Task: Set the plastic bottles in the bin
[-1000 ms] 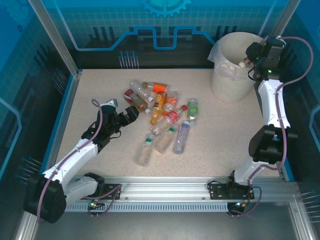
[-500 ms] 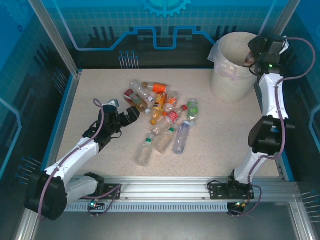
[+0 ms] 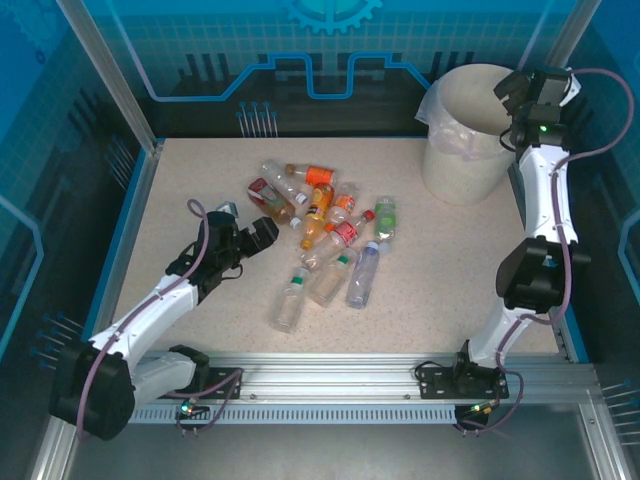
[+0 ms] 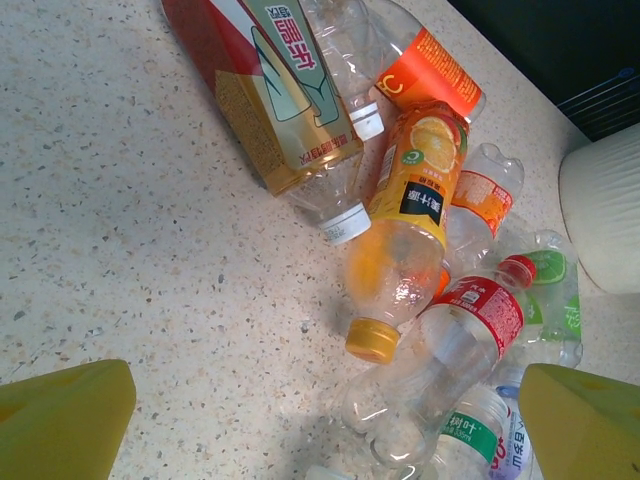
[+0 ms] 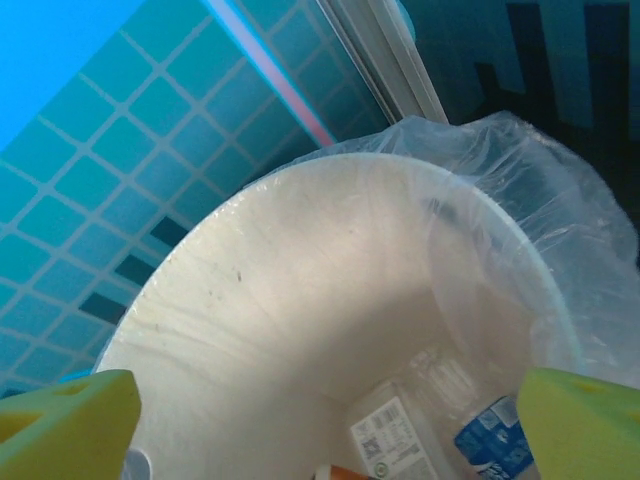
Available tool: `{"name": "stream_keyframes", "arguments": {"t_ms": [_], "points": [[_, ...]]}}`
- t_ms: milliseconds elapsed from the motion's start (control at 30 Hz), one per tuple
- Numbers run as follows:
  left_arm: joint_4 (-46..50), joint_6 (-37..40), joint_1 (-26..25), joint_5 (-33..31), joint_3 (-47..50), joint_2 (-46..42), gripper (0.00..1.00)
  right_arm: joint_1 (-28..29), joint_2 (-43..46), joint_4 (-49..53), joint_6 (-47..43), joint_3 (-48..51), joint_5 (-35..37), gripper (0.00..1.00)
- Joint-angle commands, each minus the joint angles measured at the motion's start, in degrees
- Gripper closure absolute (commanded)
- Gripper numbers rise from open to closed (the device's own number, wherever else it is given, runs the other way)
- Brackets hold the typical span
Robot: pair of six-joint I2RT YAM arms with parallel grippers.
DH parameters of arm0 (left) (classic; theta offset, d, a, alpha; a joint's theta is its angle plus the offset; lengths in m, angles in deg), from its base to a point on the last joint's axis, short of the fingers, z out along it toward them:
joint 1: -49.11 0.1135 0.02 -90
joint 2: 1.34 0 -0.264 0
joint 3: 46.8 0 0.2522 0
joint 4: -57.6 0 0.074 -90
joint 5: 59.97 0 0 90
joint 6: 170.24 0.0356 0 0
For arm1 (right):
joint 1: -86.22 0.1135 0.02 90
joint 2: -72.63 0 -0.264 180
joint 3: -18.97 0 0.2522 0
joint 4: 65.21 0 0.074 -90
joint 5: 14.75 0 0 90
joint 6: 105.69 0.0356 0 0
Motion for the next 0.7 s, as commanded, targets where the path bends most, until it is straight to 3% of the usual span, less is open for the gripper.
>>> {"name": "stream_keyframes", "arguments": {"t_ms": [0, 167, 367, 667], "points": [[1.47, 0.36, 0.36, -0.47, -1.92, 0.68, 0.01, 1.53, 7.46, 0.16, -7.98, 2.54, -0.63, 0.0], [1.37, 0.44, 0.32, -1.07, -1.57, 0.88, 0.01, 3.4, 16.45, 0.61, -13.46, 11.17, -5.64, 0.0], [0.53, -1.49, 0.32, -2.47, -0.78, 1.04, 0.01, 8.81, 28.52, -1.77, -13.59, 27.01, -12.06, 0.0], [0.45, -0.63, 0.32, -2.24, -0.76, 0.96, 0.01, 19.78, 34.16, 0.36, -12.76, 40.47, -14.2, 0.0]]}}
